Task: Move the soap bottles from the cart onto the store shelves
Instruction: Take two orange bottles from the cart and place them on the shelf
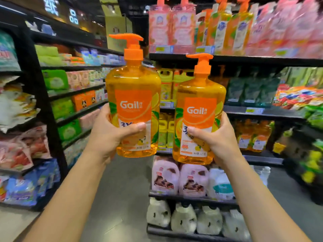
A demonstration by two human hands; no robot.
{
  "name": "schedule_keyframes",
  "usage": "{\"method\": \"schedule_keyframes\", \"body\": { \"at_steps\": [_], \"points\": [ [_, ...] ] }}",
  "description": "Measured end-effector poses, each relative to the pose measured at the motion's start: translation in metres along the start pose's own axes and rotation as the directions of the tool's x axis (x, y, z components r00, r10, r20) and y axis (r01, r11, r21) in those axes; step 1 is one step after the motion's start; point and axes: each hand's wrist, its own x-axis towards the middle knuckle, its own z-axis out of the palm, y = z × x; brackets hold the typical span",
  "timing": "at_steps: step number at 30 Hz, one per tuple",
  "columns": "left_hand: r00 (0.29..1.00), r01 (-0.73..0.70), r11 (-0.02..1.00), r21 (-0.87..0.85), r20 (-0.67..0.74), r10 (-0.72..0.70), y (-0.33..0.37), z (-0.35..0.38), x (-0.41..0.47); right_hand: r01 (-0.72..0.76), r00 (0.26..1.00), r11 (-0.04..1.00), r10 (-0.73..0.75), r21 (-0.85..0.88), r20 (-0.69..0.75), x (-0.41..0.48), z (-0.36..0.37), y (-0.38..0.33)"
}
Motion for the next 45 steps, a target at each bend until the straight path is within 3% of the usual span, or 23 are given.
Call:
{"method": "schedule_keyframes", "body": {
  "at_steps": [12, 32, 38, 45],
  "points": [
    [0.996, 0.003, 0.999, -0.04, 0.085, 0.0, -0.035, 0.171, 0.069, 0.022, 0.99, 0.997, -0.032, -0.072, -0.139, 0.082, -0.167, 0.04],
    [0.979, -0.035, 0.964, -0.263, 0.184, 0.086, -0.147, 0.333, 0.262, 0.041, 0.959, 0.982, -0.091, -0.186, -0.268, 0.268, -0.235, 0.136],
    [0.969, -0.113, 0.977, -0.179, 0.197, 0.148, -0.169, 0.361, 0.295, 0.108, 0.96, 0.948, -0.178, -0.301, -0.218, 0.319, -0.254, 0.153],
    [0.981, -0.175, 0.985, 0.005, 0.086, 0.174, -0.185, 0.393, 0.322, 0.25, 0.947, 0.891, -0.307, -0.379, -0.097, 0.385, -0.271, 0.175]
  ]
}}
